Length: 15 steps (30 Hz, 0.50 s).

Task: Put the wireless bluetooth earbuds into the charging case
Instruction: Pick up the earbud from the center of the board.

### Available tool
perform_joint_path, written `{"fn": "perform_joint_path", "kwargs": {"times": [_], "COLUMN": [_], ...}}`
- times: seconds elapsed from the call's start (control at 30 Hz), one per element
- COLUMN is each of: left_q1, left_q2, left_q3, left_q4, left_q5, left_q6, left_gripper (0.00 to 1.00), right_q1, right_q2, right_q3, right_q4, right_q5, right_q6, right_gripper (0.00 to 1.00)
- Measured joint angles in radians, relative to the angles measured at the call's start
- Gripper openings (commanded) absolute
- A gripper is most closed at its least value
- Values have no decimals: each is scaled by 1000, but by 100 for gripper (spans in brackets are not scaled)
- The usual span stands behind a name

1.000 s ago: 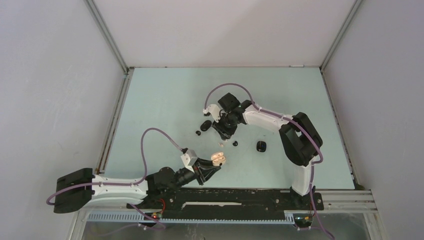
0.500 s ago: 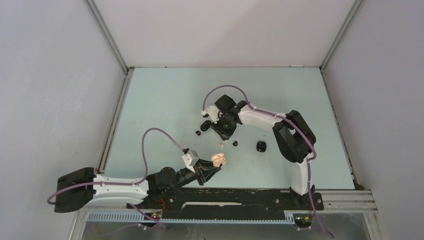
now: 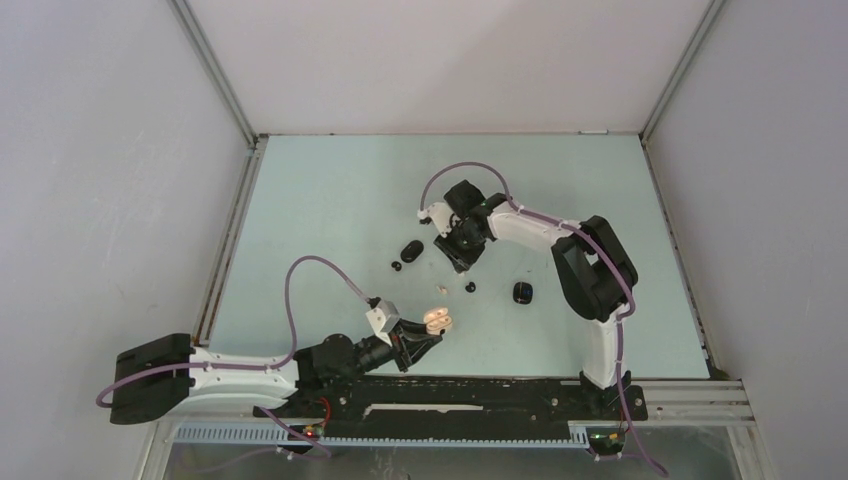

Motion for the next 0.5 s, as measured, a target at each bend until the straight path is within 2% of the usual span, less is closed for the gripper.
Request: {"fn": "perform_joint_path", "kwargs": {"times": [0.5], "left_q1": [0], "left_q2": [2], "left_q3": [0], "left_q4": [-1], "left_q5": [1], "left_q6": [-10], "left_gripper": [0], "right_q1": [-20], "right_q2": [0], "right_q3": [-23], "right_q4": [-24], "right_q5": [-20], "right_q6": [0], "right_gripper": [28]}}
